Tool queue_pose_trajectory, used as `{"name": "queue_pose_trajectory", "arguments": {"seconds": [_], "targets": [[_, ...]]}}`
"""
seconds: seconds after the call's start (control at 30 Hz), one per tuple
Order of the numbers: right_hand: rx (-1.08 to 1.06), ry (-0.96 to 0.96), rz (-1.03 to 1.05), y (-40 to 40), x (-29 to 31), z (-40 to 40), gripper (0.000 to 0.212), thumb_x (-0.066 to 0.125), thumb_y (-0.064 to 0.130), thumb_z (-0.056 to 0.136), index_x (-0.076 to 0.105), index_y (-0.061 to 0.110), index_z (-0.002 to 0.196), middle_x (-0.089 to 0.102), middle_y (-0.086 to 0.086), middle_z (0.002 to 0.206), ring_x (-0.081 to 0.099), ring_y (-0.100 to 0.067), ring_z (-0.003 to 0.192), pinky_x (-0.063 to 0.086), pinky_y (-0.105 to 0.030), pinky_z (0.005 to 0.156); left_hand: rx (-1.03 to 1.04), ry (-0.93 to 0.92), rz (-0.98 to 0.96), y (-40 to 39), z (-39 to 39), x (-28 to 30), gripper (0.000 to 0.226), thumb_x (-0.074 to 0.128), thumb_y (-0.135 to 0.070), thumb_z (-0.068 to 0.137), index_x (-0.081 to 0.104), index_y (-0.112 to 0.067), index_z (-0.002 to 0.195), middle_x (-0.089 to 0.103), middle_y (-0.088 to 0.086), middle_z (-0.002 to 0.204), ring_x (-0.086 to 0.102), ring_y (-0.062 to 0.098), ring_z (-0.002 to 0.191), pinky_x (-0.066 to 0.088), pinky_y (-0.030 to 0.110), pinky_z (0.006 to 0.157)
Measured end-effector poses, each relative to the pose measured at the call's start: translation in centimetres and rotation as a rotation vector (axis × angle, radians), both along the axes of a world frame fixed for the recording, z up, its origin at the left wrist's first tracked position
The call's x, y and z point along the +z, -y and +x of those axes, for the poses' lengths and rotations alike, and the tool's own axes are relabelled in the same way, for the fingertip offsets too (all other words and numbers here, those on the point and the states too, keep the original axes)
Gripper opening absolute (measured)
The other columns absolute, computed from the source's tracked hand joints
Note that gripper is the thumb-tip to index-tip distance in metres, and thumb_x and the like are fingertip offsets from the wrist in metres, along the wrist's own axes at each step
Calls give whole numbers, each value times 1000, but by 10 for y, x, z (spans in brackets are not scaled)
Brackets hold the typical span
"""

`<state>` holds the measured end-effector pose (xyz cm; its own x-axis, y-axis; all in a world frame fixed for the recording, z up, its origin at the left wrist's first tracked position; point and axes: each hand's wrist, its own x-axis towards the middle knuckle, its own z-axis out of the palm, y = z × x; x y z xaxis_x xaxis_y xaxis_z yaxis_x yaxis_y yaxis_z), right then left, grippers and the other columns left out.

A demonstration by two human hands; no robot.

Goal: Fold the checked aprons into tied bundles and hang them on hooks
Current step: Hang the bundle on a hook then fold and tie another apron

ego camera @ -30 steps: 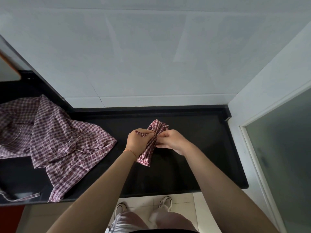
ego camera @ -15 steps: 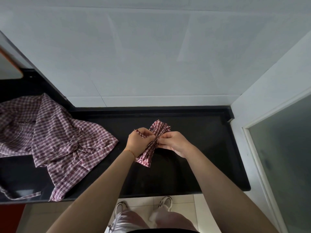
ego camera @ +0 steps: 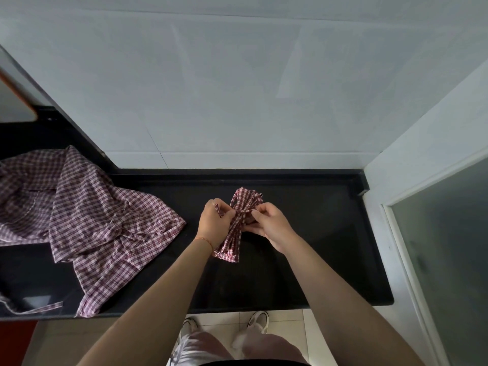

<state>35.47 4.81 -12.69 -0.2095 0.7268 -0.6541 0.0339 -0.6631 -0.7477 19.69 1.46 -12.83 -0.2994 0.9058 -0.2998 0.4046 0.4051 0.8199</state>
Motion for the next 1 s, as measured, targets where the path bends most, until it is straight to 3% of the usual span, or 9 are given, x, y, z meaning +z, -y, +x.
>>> {"name": "queue_pose_trajectory", "arguments": {"seconds": [0.17, 0.27, 0.37, 0.43, 0.6, 0.73, 0.87, 1.0], "targets": [[-35, 1, 5, -4, 4, -4, 13, 48, 12, 104, 55, 5, 113, 66, -22, 107, 72, -32, 95, 62, -38, 74, 36, 71, -25, -1, -3, 0, 8, 61, -15, 97, 59, -21, 92, 62, -4, 93, 58, 7, 84, 41, 14, 68], [-33, -22, -54, -6, 8, -5, 17, 56, 21, 101, 58, 7, 109, 68, -18, 103, 72, -32, 96, 62, -42, 79, 8, 58, -30, -2, -3, 0, 11, 64, -17, 95, 59, -24, 89, 63, -6, 92, 59, 5, 83, 41, 13, 67], [54, 27, -2, -7, 10, -6, 27, 67, 33, 95, 61, 11, 110, 69, -10, 107, 72, -24, 95, 62, -34, 75, -18, 79, -48, -1, -1, -2, 9, 67, -20, 93, 62, -26, 88, 66, -6, 94, 61, 6, 87, 47, 17, 74], [118, 126, 80, -8, 11, -8, 19, 68, 30, 94, 61, 15, 106, 67, -7, 110, 71, -20, 95, 62, -31, 72, -48, 74, -48, 0, 0, -2, 10, 70, -21, 90, 63, -26, 87, 67, -5, 94, 62, 8, 88, 51, 22, 79], [100, 262, 152, -9, 1, -18, 18, 56, 18, 99, 64, 4, 105, 70, -13, 105, 71, -23, 92, 63, -39, 78, -64, -8, -77, -1, 1, -5, 11, 72, -23, 89, 63, -27, 85, 56, -2, 108, 57, 11, 96, 43, 18, 79], [32, 292, 177, -1, -3, -23, 17, 52, 21, 100, 64, 9, 101, 69, -13, 104, 69, -26, 96, 58, -45, 89, 116, 91, -90, 0, 5, -7, 9, 68, -18, 93, 61, -17, 88, 63, 2, 96, 61, 14, 88, 45, 19, 70], [-101, 298, 73, 2, -6, -24, 13, 50, 28, 102, 59, 18, 100, 68, -5, 103, 68, -17, 94, 56, -35, 88, 420, 461, -193, 6, 9, -16, 6, 68, -12, 91, 62, -11, 92, 71, 10, 96, 70, 27, 95, 58, 42, 88], [-164, 183, 29, 2, -7, -23, 11, 51, 20, 103, 59, 12, 105, 71, -8, 104, 72, -17, 92, 59, -36, 89, 499, 487, -188, 8, 11, -16, 6, 69, -14, 91, 65, -12, 94, 72, 8, 97, 70, 24, 94, 58, 43, 90]]}}
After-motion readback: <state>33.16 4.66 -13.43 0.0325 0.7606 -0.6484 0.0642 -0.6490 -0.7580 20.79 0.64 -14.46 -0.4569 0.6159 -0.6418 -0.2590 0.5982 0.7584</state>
